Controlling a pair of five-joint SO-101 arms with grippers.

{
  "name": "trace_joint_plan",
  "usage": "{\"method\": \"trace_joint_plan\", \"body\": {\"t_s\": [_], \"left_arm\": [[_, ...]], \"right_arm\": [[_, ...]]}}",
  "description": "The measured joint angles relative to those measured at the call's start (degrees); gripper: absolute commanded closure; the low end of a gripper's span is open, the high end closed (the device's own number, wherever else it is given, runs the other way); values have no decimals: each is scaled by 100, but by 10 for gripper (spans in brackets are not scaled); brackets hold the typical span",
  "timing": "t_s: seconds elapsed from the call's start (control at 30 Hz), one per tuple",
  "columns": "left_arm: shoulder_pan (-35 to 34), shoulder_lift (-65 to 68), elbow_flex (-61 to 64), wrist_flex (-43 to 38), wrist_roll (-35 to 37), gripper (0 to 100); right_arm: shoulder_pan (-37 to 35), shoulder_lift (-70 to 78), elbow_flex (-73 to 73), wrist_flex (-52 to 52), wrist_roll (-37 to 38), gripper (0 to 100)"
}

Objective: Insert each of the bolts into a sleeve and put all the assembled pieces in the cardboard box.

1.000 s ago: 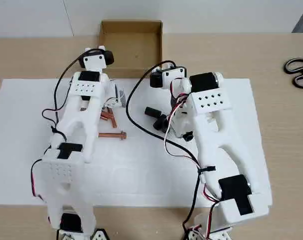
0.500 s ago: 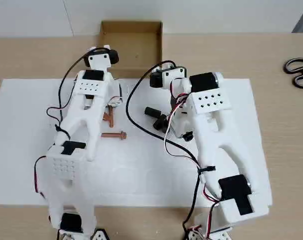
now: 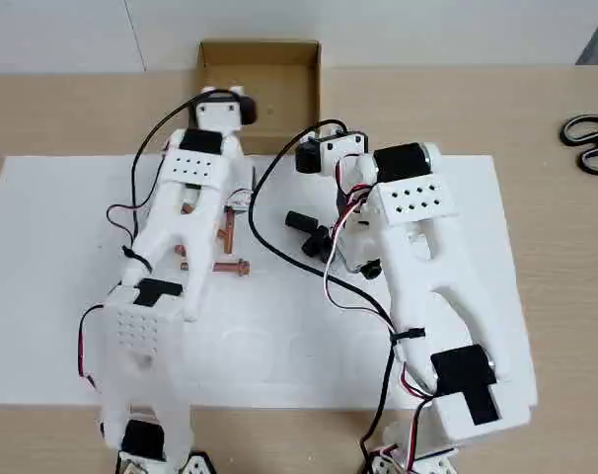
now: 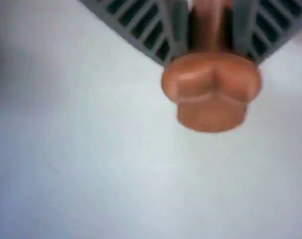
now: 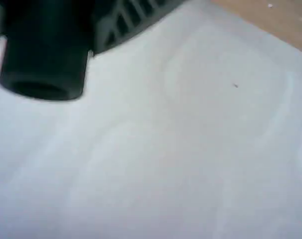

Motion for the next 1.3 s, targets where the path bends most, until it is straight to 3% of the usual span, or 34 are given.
{"method": "trace_joint_plan", "body": {"t_s": [0.33,0.6,1.0,1.13,1.3], "left_arm": [[70,0,-1987,1336,-62,993],[185,-70,-3007,1424,-62,993],[545,-1899,-3042,1424,-62,993],[545,-2453,-2822,1424,-53,993],[686,-3270,-1670,1424,-53,993]], "right_arm": [[0,0,0,0,9,984],[0,0,-26,0,26,984],[9,-2215,-211,0,26,985],[0,-3332,413,18,26,984],[0,-4545,1556,-404,26,984]]}}
